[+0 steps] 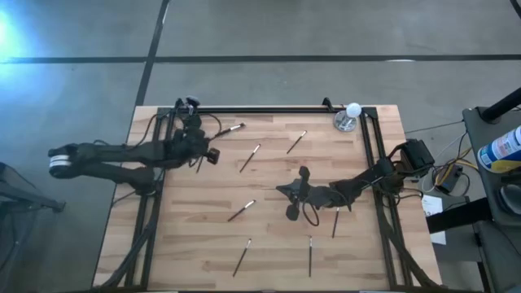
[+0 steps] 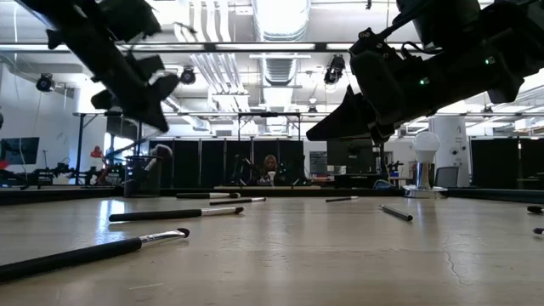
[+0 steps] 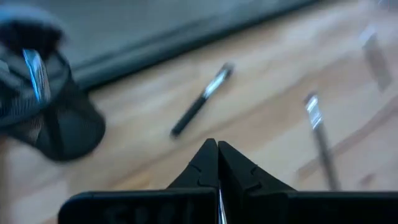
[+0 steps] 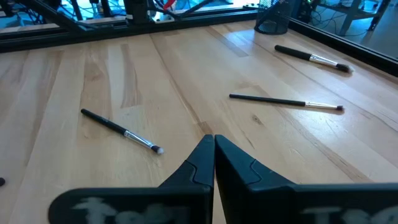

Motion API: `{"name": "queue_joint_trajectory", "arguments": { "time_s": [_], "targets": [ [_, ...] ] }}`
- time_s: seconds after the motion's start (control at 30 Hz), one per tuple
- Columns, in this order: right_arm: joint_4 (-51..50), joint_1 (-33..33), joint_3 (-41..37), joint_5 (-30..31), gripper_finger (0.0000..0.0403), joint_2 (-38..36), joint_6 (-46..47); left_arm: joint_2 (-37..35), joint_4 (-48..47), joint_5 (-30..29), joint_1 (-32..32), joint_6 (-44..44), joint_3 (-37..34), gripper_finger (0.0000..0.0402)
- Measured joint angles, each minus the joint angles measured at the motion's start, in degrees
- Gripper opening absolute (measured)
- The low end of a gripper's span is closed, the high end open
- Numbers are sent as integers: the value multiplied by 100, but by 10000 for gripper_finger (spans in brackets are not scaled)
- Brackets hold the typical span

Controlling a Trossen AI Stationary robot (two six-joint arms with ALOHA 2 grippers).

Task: Pick & Place Makeup Supplies
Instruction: Put the makeup brush into the makeup holder

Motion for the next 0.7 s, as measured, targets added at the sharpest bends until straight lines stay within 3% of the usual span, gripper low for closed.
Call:
{"name": "queue_joint_trajectory", "arguments": {
  "time_s": [0.17,0.33,0.57,0.7],
  "targets": [
    [0,0,-1,1,8,2,-2,-440,1651,-927,-400,415,-508,0],
    [10,0,0,2,8,2,-66,-373,4376,-1400,-369,1638,-1264,0],
    [49,0,-2,2,8,2,-110,23,8331,-1830,372,3644,-2101,0],
    [77,0,-2,4,8,2,-210,154,8999,-1798,1087,4230,-2138,0]
  ]
}}
